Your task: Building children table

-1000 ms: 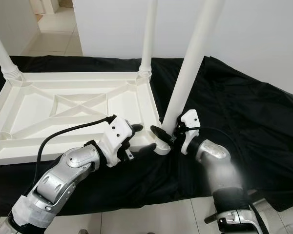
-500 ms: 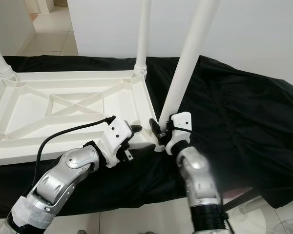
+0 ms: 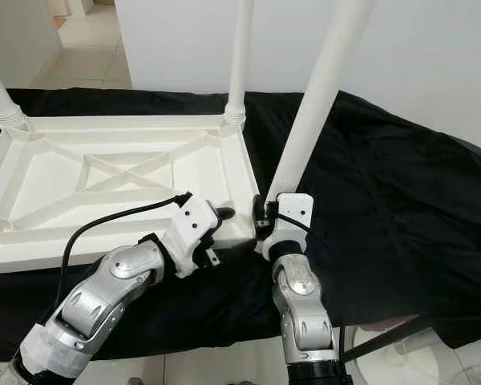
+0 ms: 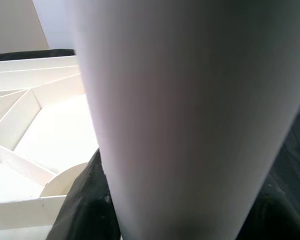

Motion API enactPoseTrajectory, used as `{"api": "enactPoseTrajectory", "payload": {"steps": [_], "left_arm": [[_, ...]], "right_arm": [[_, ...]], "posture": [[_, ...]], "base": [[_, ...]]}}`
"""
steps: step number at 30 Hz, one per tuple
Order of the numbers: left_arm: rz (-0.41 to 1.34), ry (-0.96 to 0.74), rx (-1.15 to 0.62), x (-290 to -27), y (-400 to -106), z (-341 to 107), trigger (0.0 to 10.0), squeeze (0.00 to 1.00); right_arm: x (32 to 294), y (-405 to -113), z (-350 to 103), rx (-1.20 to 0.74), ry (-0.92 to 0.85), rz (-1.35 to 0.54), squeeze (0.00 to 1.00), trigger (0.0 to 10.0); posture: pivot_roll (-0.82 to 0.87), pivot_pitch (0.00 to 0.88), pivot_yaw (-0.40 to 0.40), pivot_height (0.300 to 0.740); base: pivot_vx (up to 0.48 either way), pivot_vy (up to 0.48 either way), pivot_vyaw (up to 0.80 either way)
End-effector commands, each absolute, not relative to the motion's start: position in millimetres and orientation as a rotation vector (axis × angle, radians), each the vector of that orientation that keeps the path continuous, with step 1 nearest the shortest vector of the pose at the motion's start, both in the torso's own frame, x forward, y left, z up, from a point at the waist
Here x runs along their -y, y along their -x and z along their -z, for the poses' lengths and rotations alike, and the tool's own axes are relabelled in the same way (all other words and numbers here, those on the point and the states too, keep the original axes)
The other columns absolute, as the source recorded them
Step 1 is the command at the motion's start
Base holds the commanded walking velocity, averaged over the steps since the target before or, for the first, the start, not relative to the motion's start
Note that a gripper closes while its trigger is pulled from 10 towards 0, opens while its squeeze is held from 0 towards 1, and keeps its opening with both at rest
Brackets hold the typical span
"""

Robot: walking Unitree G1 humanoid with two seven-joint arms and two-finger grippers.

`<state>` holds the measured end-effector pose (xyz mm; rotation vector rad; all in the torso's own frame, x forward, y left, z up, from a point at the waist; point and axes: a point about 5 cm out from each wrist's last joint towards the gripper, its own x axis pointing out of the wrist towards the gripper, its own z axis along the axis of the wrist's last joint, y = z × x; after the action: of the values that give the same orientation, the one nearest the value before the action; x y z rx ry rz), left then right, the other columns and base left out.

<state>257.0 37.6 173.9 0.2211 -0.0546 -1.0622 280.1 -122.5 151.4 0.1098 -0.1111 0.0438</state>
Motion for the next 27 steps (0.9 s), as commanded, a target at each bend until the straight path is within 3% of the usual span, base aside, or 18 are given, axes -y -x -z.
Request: {"api": "enactPoseTrajectory", "payload": {"steps": [1, 2, 14, 15, 18, 27], "left_arm": [[1.112, -0.233, 0.051, -34, -255, -172, 10.0, 0.00], [1.109, -0.232, 0.052, -34, -255, -172, 10.0, 0.00], [1.090, -0.234, 0.055, -36, -255, -172, 10.0, 0.00], [1.087, -0.236, 0.054, -37, -255, -172, 10.0, 0.00], [1.086, -0.236, 0.051, -38, -257, -171, 10.0, 0.00], [1.166, -0.240, 0.040, -39, -250, -170, 10.0, 0.00]], "right_arm": [[121, -276, -141, 0.055, -0.157, -0.010, 0.69, 10.0], [121, -276, -143, 0.067, -0.150, -0.024, 1.00, 10.0], [154, -273, -153, 0.126, -0.116, -0.210, 1.00, 10.0], [157, -274, -152, 0.123, -0.093, -0.260, 0.00, 10.0], [161, -276, -151, 0.118, -0.042, -0.409, 0.00, 10.0], [162, -290, -152, 0.104, 0.033, -0.617, 0.00, 10.0]], "posture": [[-0.08, 0.086, -0.055, 0.740], [-0.08, 0.084, -0.058, 0.740], [-0.06, 0.080, -0.069, 0.740], [-0.07, 0.082, -0.066, 0.740], [-0.07, 0.084, -0.061, 0.740], [-0.07, 0.083, -0.052, 0.740]], "base": [[0.000, 0.000, 0.00], [0.000, 0.000, 0.00], [0.000, 0.000, 0.00], [0.000, 0.000, 0.00], [0.000, 0.000, 0.00], [0.000, 0.000, 0.00]]}}
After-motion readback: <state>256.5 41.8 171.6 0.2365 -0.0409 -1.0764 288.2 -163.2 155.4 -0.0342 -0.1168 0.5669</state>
